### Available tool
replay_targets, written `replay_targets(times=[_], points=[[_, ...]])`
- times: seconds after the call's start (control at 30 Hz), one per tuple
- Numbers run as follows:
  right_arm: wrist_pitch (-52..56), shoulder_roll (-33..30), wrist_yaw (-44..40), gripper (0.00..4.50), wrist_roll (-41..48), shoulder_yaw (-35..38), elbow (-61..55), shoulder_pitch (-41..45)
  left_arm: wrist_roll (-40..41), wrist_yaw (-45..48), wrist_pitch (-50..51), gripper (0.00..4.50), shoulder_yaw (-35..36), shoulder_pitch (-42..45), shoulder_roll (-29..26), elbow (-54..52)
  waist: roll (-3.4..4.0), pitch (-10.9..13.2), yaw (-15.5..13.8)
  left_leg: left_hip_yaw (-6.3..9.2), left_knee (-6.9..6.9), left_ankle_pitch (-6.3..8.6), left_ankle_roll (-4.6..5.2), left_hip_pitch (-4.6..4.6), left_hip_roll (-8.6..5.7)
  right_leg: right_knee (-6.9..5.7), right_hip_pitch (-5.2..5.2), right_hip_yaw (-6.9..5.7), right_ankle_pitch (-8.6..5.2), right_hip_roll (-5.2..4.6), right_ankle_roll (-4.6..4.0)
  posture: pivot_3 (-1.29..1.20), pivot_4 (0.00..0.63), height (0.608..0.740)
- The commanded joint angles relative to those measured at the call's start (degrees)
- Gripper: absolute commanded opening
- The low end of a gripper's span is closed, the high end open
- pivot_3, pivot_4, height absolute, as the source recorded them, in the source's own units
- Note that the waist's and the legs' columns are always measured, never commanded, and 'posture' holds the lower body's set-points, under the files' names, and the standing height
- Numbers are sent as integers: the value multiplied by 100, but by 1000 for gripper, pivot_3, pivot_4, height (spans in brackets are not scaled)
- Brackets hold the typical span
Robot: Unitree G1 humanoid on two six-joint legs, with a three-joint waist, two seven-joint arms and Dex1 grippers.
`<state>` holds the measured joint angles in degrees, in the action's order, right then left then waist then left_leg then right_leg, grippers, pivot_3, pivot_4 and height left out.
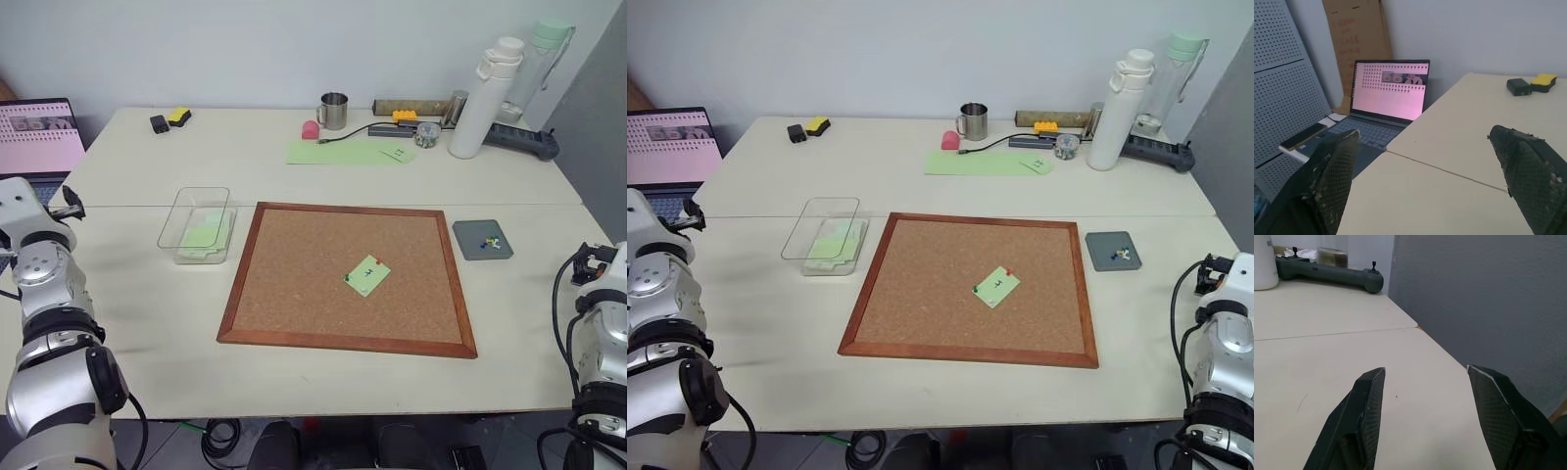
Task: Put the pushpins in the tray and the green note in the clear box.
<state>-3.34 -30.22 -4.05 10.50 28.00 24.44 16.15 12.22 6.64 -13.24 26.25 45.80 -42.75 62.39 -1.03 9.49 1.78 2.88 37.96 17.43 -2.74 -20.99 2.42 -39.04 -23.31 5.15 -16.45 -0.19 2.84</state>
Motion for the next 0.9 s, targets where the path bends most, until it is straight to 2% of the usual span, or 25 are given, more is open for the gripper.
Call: replay_targets(times=[0.03, 0.13, 0.3, 0.33, 0.4, 0.6, 0.7, 0.9], points=[[742, -262, -1722, 2787, 725, -839, -1535, 81, 690, 2198, 985, 4500, -793, 576, 439, -1984, 0, 0, -14, 2, 3, 0, 0, -2, 0, 0, 2, -4, 0, 0, 0, 0, 150, 740], [1689, -437, -2619, 2787, 1372, -1363, -2454, 234, 1045, 3166, 1996, 4500, -1485, 494, 771, -3322, 0, -1, 3, 15, 17, -3, -4, -13, -1, 0, 6, -15, 1, 1, 1, 0, 150, 740], [2584, -696, -3447, 2787, 1822, -1883, -3150, 379, 1475, 3902, 3203, 4500, -2294, -117, 1202, -5006, 16, -10, 128, 10, 12, -13, -21, -10, 6, 8, 7, -2, 0, 9, 2, 0, 150, 740], [2645, -721, -3512, 2873, 1823, -1943, -3208, 381, 1529, 3990, 3312, 4231, -2410, -342, 1267, -5289, 17, -10, 150, 8, 9, -12, -20, -7, 7, 8, 7, 2, 0, 10, 1, 0, 150, 740], [2734, -738, -3593, 2873, 1795, -2006, -3305, 373, 1673, 4145, 3597, 4062, -2530, -730, 1299, -5732, 17, -10, 178, 8, 9, -3, -4, -4, 7, 9, 6, 8, -1, 12, 1, 0, 150, 740], [3013, -643, -3791, 2873, 1889, -2218, -3680, 216, 1823, 4239, 4222, 2889, -2606, -1575, 1150, -6716, 15, -8, 143, 13, 12, 1, 2, 0, 7, 0, 3, 9, -1, 15, 1, 0, 150, 740], [3090, -432, -3810, 2873, 1883, -2458, -3808, 204, 1803, 4170, 4359, 2251, -2534, -1931, 1074, -7021, 15, -8, 121, 12, 12, 1, 2, 0, 6, 3, 5, 9, -1, 12, 1, 0, 150, 740], [2852, 130, -3752, 2873, 1548, -2998, -3496, 260, 1597, 3773, 4312, 1203, -2610, -2699, 1287, -7471, 15, -8, 100, 13, 12, 1, 1, 2, 6, 6, 7, 7, -1, 10, 1, 0, 150, 740]])
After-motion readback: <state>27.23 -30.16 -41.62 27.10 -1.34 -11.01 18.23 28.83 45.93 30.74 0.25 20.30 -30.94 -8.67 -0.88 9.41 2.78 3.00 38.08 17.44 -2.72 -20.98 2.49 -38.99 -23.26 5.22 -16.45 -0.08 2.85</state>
